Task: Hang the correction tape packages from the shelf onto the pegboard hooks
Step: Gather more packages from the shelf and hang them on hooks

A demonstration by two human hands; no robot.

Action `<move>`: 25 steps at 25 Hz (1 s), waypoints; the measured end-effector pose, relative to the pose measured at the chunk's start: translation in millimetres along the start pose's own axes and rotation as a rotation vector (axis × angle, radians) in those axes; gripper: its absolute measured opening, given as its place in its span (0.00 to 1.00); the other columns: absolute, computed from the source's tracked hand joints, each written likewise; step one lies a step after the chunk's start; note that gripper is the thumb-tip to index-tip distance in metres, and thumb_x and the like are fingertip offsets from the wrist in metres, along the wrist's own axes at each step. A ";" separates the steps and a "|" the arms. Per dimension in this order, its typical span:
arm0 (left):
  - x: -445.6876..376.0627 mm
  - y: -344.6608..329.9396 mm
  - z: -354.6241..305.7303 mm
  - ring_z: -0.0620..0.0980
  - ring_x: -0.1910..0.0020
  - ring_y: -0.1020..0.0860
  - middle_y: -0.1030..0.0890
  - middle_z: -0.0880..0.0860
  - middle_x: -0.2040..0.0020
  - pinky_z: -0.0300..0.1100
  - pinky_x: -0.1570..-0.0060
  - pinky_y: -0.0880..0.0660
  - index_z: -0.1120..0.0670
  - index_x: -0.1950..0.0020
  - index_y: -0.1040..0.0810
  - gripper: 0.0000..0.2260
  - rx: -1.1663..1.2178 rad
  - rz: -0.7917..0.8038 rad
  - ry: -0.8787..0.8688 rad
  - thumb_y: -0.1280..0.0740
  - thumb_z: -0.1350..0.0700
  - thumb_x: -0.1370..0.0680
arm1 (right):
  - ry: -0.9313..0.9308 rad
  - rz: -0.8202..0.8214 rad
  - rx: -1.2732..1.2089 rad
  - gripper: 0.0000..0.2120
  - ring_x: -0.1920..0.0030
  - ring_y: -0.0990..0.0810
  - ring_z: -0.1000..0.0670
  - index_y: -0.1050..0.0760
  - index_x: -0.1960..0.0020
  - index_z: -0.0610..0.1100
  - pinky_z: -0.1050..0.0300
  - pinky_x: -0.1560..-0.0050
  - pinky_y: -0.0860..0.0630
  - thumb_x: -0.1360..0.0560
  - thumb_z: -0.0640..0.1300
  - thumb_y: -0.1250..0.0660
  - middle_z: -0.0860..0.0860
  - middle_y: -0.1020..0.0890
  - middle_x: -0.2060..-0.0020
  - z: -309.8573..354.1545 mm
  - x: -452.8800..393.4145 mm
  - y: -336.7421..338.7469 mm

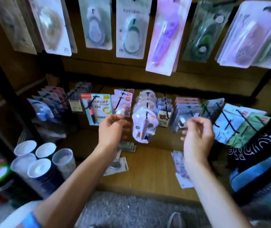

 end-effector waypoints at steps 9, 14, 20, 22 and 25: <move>-13.5 75.3 174.5 0.55 0.53 0.20 0.17 0.52 0.55 0.48 0.51 0.21 0.49 0.55 0.22 0.05 -0.580 -0.147 0.237 0.33 0.58 0.29 | -0.666 0.717 0.649 0.05 0.61 0.20 0.44 0.25 0.57 0.50 0.50 0.61 0.22 0.33 0.47 0.32 0.48 0.18 0.63 -261.9 126.0 -13.6; -46.7 85.4 268.6 0.56 0.45 0.21 0.18 0.54 0.45 0.44 0.46 0.24 0.51 0.42 0.22 0.14 -0.957 -0.017 0.345 0.34 0.58 0.27 | -0.641 0.943 0.812 0.02 0.57 0.20 0.48 0.26 0.54 0.52 0.59 0.62 0.28 0.24 0.46 0.35 0.51 0.19 0.58 -326.9 138.3 -30.4; -138.5 55.3 332.7 0.58 0.40 0.22 0.21 0.56 0.38 0.48 0.41 0.25 0.54 0.36 0.23 0.21 -1.306 0.275 0.106 0.39 0.49 0.27 | -0.603 1.011 0.860 0.02 0.56 0.21 0.51 0.25 0.51 0.48 0.60 0.61 0.29 0.22 0.46 0.35 0.52 0.20 0.56 -372.3 144.8 -37.5; -161.6 57.8 359.3 0.60 0.32 0.29 0.29 0.58 0.29 0.52 0.36 0.29 0.53 0.29 0.29 0.25 -1.479 0.325 0.076 0.40 0.48 0.25 | -0.600 0.996 0.894 0.01 0.56 0.22 0.53 0.25 0.52 0.50 0.63 0.61 0.31 0.23 0.46 0.35 0.56 0.21 0.58 -377.7 144.7 -32.9; -160.4 60.1 403.2 0.61 0.22 0.46 0.48 0.56 0.19 0.59 0.27 0.44 0.53 0.20 0.47 0.32 -1.658 0.470 0.194 0.40 0.47 0.21 | -0.551 0.939 0.861 0.04 0.55 0.22 0.53 0.25 0.56 0.53 0.58 0.58 0.29 0.23 0.46 0.34 0.57 0.21 0.59 -379.4 135.7 -29.9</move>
Point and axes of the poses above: each hand's wrist, its own x-axis away from the middle knuckle, its own y-axis out of the back of the hand, z = x × y, the point moved 9 cm from there along -x, towards the middle knuckle
